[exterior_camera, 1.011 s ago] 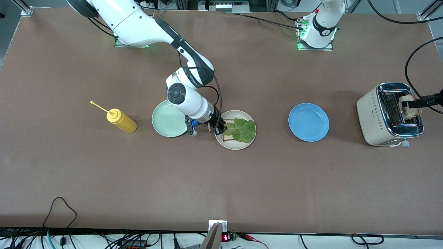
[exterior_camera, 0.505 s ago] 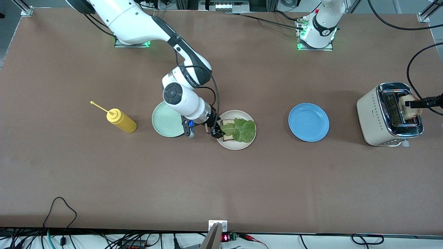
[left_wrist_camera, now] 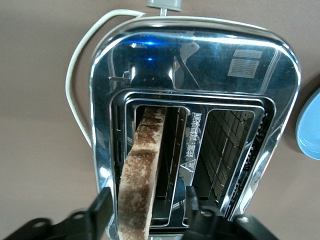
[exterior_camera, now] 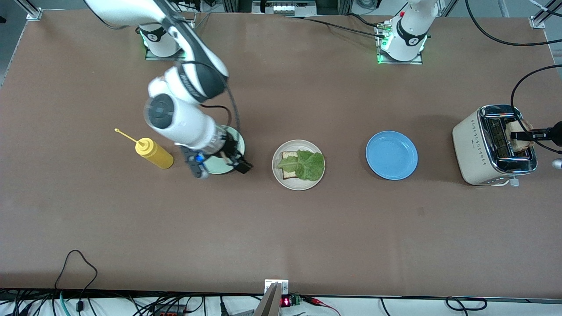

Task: Make sandwich in beige plate with both arms
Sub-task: 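Lower the lettuce onto the bread and open the right gripper, then grasp the toasted bread slice in the toaster with the left gripper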

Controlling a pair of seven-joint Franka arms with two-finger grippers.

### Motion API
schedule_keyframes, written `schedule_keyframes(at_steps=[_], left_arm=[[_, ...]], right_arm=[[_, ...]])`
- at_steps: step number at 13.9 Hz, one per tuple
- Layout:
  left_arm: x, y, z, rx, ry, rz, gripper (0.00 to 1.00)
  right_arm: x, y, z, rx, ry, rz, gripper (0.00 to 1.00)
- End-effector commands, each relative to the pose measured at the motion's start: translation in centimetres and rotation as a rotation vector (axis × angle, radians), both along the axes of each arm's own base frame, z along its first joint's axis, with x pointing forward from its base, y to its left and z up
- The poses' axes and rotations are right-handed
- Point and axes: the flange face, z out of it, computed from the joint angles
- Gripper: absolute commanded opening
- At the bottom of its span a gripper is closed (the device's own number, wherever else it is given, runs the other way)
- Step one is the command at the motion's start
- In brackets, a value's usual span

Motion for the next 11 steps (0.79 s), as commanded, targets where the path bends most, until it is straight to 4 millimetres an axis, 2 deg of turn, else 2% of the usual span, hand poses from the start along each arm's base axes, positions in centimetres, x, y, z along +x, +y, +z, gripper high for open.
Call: schedule_keyframes(at_steps=[1, 2, 4, 7, 9, 11], left_arm=[[0.1, 0.9, 0.5, -0.002, -0.009, -0.019, 0.28], [-0.3, 1.6, 0.5, -0.006, -0.009, -0.013, 0.24], [-0.4, 1.7, 0.5, -0.021, -0.012, -0.038, 0.19], [-0.2, 1.7, 1.5, -0.02, -0.023, -0.05, 0.09], [0.1, 1.5, 3.3, -0.031, -0.024, -0.072, 0.04], [0.6, 1.5, 6.9, -0.043, -0.032, -0.1, 0.02]], right_arm=[[-1.1, -6.4, 4.4, -0.008, -0.01, 0.19, 1.0], [-1.0, -9.4, 6.1, -0.009, -0.012, 0.248, 1.0], [-1.2, -15.2, 8.8, -0.003, -0.026, 0.393, 1.0], [-1.8, -22.3, 10.5, -0.025, -0.031, 0.653, 1.0], [-2.4, -26.1, 12.2, -0.054, -0.048, 0.74, 1.0], [-3.1, -29.1, 14.3, -0.071, -0.047, 0.781, 1.0]])
